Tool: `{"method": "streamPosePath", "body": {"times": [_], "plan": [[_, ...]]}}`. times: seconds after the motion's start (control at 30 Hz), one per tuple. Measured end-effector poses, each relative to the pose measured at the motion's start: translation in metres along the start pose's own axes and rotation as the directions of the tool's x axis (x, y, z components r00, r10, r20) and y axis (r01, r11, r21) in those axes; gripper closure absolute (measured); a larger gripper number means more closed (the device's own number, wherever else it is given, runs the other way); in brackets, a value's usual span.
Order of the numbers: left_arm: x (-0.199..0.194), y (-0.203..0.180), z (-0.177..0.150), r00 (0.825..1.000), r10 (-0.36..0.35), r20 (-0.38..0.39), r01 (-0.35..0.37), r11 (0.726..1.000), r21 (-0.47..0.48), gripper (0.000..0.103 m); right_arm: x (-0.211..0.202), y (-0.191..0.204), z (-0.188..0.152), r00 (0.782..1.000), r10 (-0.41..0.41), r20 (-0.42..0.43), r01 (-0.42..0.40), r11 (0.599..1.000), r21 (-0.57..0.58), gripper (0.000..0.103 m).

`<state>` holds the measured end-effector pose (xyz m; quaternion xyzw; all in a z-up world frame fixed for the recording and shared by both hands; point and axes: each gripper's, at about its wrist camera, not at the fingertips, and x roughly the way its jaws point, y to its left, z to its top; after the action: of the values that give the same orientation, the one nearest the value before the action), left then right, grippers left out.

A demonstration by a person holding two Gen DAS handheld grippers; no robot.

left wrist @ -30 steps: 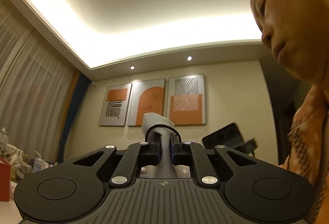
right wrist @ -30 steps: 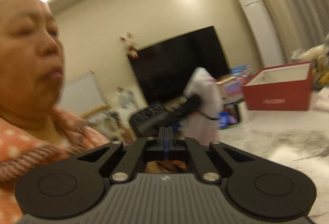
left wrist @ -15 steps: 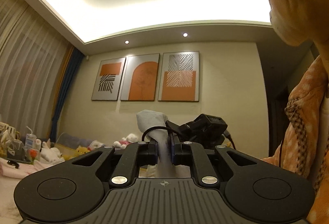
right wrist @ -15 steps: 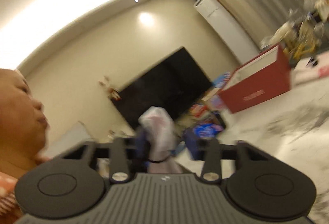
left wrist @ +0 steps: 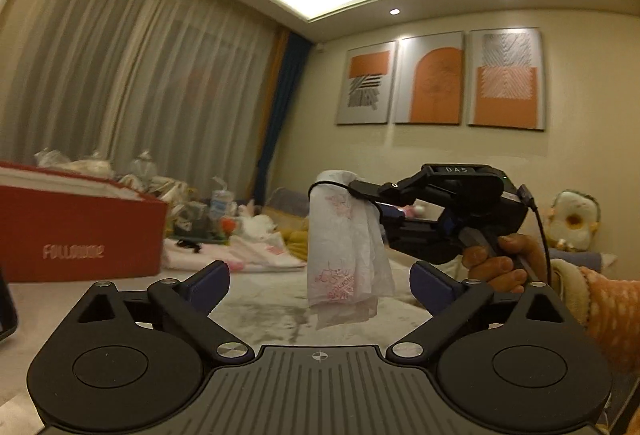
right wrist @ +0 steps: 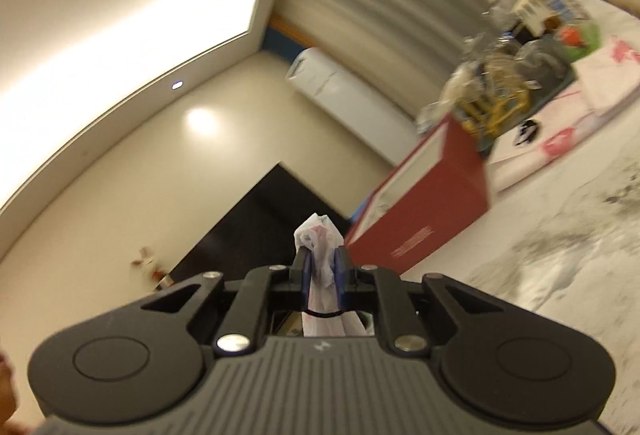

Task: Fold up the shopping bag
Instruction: 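Release the band with the right gripper and pull it away, then lower the banded bag toward the table with the left gripper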

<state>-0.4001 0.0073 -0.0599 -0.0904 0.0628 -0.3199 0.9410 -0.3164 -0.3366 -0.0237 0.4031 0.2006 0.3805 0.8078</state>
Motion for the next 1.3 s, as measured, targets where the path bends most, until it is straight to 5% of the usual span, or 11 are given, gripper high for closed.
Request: {"method": "streamPosePath", "body": {"times": [0.17, 0.3, 0.43, 0.53, 0.57, 0.6, 0.67, 0.83, 0.97, 1.1, 1.3], "plan": [[0.04, 0.011, 0.011, 0.972, 0.152, -0.179, -0.17, 0.981, -0.089, 0.006, 0.042, -0.04, 0.002, 0.986, -0.164, 0.01, 0.162, 0.981, 0.109, 0.091], [0.065, 0.009, 0.01, 0.953, 0.213, -0.217, -0.232, 0.97, -0.069, 0.006, 0.059, -0.059, 0.001, 0.969, -0.24, 0.06, 0.227, 0.958, 0.173, 0.091], [0.082, 0.009, 0.012, 0.941, 0.226, -0.251, -0.249, 0.966, -0.066, 0.006, 0.071, -0.052, 0.002, 0.957, -0.29, 0.024, 0.289, 0.956, 0.044, 0.087], [0.098, 0.012, 0.01, 0.932, 0.217, -0.29, -0.253, 0.963, -0.089, 0.006, 0.084, -0.054, 0.011, 0.919, -0.386, -0.08, 0.385, 0.922, -0.037, 0.07], [0.105, 0.012, 0.008, 0.924, 0.217, -0.314, -0.258, 0.961, -0.096, 0.006, 0.088, -0.056, 0.013, 0.899, -0.427, -0.094, 0.422, 0.904, -0.074, 0.047], [0.112, 0.012, 0.006, 0.915, 0.218, -0.338, -0.265, 0.959, -0.098, 0.006, 0.091, -0.057, 0.014, 0.88, -0.464, -0.1, 0.453, 0.884, -0.116, 0.037], [0.126, 0.01, 0.002, 0.893, 0.231, -0.387, -0.281, 0.957, -0.076, 0.006, 0.09, -0.058, 0.016, 0.859, -0.504, -0.087, 0.487, 0.858, -0.161, 0.038], [0.143, 0.009, -0.006, 0.849, 0.256, -0.462, -0.311, 0.949, -0.045, 0.006, 0.073, -0.047, 0.012, 0.868, -0.49, -0.083, 0.464, 0.859, -0.217, 0.023], [0.155, 0.006, -0.007, 0.831, 0.281, -0.48, -0.329, 0.944, -0.017, 0.006, 0.074, -0.031, 0.006, 0.84, -0.529, -0.123, 0.466, 0.818, -0.336, 0.025], [0.167, 0.006, -0.006, 0.817, 0.307, -0.489, -0.339, 0.941, 0.025, 0.006, 0.097, -0.027, -0.001, 0.785, -0.595, -0.174, 0.466, 0.752, -0.467, 0.069], [0.187, 0.016, -0.003, 0.783, 0.374, -0.497, -0.375, 0.921, 0.102, 0.005, 0.137, -0.047, 0.0, 0.757, -0.623, -0.196, 0.459, 0.721, -0.519, 0.068]]}}
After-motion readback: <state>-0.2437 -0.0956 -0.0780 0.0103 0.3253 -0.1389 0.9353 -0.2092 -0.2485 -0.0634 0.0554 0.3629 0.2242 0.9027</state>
